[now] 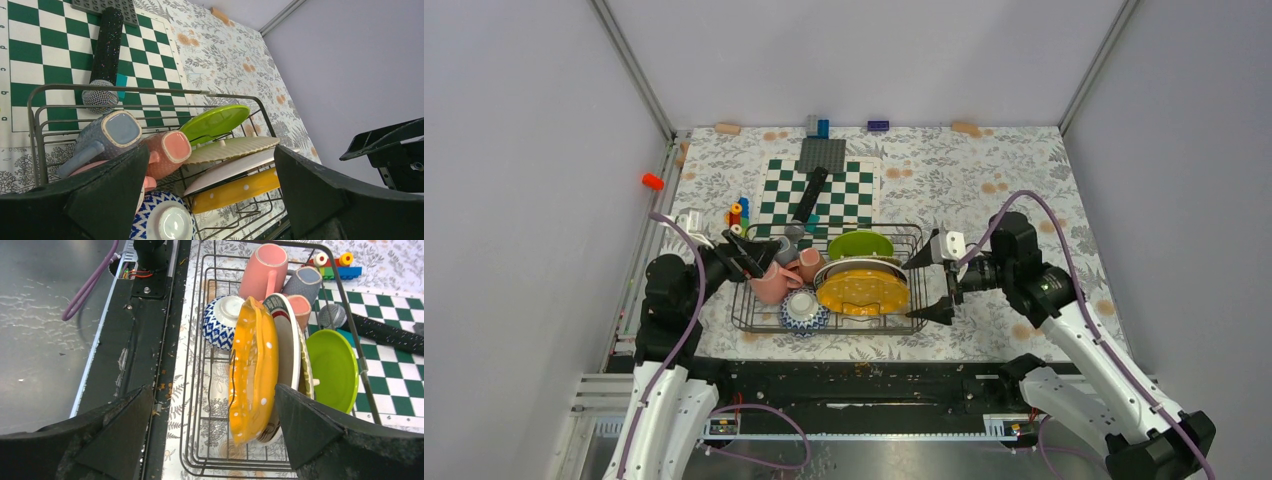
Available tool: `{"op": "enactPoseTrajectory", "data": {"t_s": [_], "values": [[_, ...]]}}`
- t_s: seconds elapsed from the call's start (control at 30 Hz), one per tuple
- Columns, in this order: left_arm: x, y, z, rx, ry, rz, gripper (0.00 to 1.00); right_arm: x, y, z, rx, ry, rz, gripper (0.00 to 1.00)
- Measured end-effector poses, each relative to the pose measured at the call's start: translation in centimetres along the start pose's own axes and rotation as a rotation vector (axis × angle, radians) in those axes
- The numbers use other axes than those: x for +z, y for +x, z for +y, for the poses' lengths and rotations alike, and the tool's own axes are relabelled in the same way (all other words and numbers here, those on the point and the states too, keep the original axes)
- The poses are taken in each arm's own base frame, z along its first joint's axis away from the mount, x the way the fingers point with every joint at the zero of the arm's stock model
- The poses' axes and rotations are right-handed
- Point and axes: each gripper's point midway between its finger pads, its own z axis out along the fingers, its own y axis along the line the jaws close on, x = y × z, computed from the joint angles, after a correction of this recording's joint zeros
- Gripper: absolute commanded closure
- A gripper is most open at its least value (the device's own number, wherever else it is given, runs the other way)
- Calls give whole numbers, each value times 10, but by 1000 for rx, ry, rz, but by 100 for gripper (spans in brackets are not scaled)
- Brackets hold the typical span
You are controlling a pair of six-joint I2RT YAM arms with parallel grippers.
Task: Unload the mixed dishes from the dish rack
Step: Pick up the plate from the dish rack.
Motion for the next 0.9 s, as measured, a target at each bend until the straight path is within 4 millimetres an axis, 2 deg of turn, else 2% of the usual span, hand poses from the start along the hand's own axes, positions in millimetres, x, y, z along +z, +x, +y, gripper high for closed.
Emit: {"op": "enactPoseTrajectory", "data": {"t_s": [0.1, 0.37, 0.67, 0.9], "values": [[1, 1, 1, -3, -1, 6, 1, 4, -1, -1, -36, 10, -19, 1], [1, 2, 1, -13, -3, 10, 1, 18, 13, -9, -8, 43, 22, 4], [2, 5, 4, -24, -9, 17, 1, 39, 51, -21, 90, 49, 146, 7], [2, 5, 4, -25, -9, 17, 1, 45, 55, -25, 85, 55, 170, 10]]}}
